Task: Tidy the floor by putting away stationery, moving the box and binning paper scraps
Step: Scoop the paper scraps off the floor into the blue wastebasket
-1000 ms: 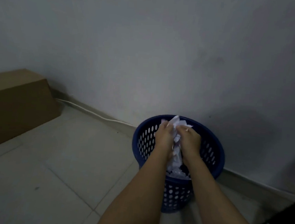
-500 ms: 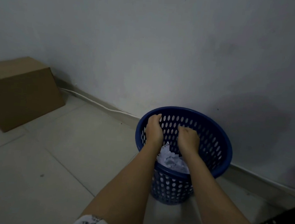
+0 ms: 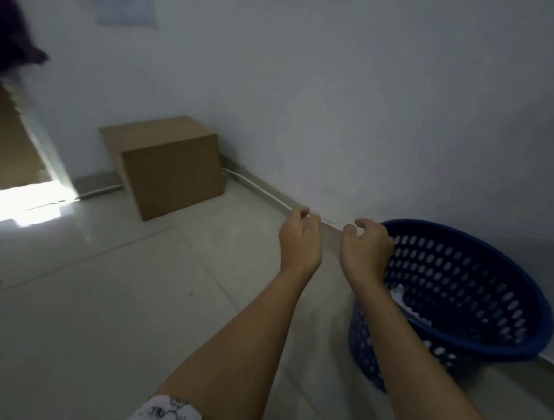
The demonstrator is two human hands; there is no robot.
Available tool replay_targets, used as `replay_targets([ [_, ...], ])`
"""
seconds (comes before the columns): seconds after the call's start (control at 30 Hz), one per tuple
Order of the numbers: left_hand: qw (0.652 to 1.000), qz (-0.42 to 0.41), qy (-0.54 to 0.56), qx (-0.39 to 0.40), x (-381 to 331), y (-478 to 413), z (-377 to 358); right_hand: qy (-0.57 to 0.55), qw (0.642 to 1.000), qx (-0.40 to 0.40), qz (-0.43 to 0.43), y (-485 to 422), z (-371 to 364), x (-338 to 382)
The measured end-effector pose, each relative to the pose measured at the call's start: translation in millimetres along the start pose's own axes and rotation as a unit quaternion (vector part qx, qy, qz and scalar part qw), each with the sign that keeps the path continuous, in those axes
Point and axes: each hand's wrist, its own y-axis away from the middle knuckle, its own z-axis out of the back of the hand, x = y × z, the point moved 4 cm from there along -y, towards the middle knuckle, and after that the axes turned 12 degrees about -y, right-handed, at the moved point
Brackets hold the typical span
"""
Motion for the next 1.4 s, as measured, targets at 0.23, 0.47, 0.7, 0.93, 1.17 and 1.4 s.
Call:
replay_targets([
  [0.23,0.972,0.068,-0.184,-0.128,109.6,28.8,193.0,-0.01,0.985,0.169,0.017,146.8,-135.4,51.7],
  [0.47,0.877,0.327,-0.288,-0.203,283.5,152.1,388.3,0.08,0.912,0.403,-0.013,387.6,-254.9,26.6],
  [0.7,0.75,0.522,-0.333,-0.23,417.0,307.0,541.5,0.231,0.754,0.615,-0.016,658.8,-280.4,-51.8],
  [0.93,0.656,0.642,-0.219,-0.331,491.0,395.4,638.1,0.266,0.772,0.571,0.083,792.6,-294.1,-73.5],
  [1.17,0.834,0.451,-0.185,-0.26,520.2,363.3,658.9,0.29,0.775,0.556,0.078,833.9,-379.9,-6.3],
  [1.4,0.742,0.464,-0.12,-0.469,527.1,368.3,718.7,0.2,0.768,0.588,0.158,870.3,-412.3,43.3],
])
